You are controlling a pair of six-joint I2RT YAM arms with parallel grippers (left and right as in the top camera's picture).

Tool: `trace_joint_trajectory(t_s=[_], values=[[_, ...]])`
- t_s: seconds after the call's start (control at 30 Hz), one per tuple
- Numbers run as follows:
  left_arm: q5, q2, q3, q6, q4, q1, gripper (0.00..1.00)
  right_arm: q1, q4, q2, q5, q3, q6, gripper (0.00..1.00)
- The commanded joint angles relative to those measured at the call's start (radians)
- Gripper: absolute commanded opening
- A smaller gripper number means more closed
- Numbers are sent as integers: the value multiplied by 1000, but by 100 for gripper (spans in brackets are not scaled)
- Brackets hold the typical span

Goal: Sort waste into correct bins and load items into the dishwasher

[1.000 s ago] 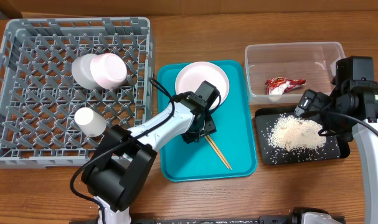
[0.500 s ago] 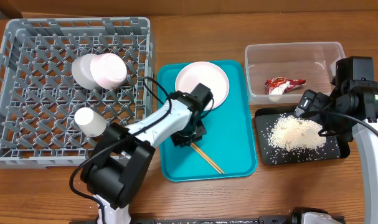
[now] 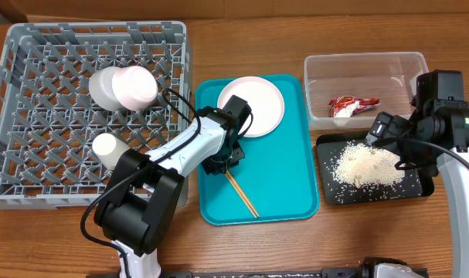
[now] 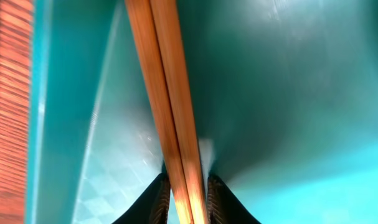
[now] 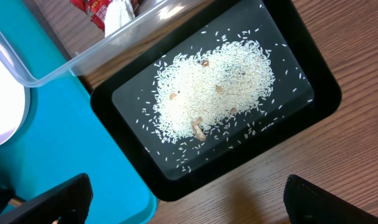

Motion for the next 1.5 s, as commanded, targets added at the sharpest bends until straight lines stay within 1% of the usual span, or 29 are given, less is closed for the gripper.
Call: trace_joint_trajectory(t_s=[0.0,0.07,0.2,0.3,0.4,0.5,0.53,0.57,0.6,0.67,0.87,1.03,1.23,1.47], values=[[94,-27,11,18,1,-4,37,-5,2,-4,-4,9,-6,100],[94,-26,11,17,1,-10,47,-5,1,-4,-3,9,-6,100],[92,-25,10,12,-4,-23,49,-5,-2,-4,-3,9,-6,100],[96,-18,6,-23,-6,-38,55,-5,-3,-4,-3,9,-6,100],[142,-17,-16,-64,-5,-57,55,-5,-3,-4,-3,9,-6,100],[116,-17,-39,-74,8,-77,50,-5,-2,-4,-3,9,-6,100],[96,-17,-40,-74,8,-78,46,-5,-2,-4,-3,9,-6,100],[75,-17,-40,-73,8,-78,38,-5,-2,-4,-3,9,-6,100],[61,-17,-40,-73,8,-76,33,-5,-2,-4,-3,9,-6,100],[43,-17,-40,-73,9,-68,32,-5,-3,-4,-3,9,-6,100],[5,-17,-40,-73,10,-34,18,-5,-3,-4,-3,9,-6,100],[-2,-17,-37,-72,14,-21,16,-5,-5,-4,-3,9,-6,100],[-26,-21,-1,2,7,-14,10,-5,-7,-4,0,9,-11,100],[-87,-35,58,26,-51,-14,9,-5,-11,-4,0,9,-26,100]])
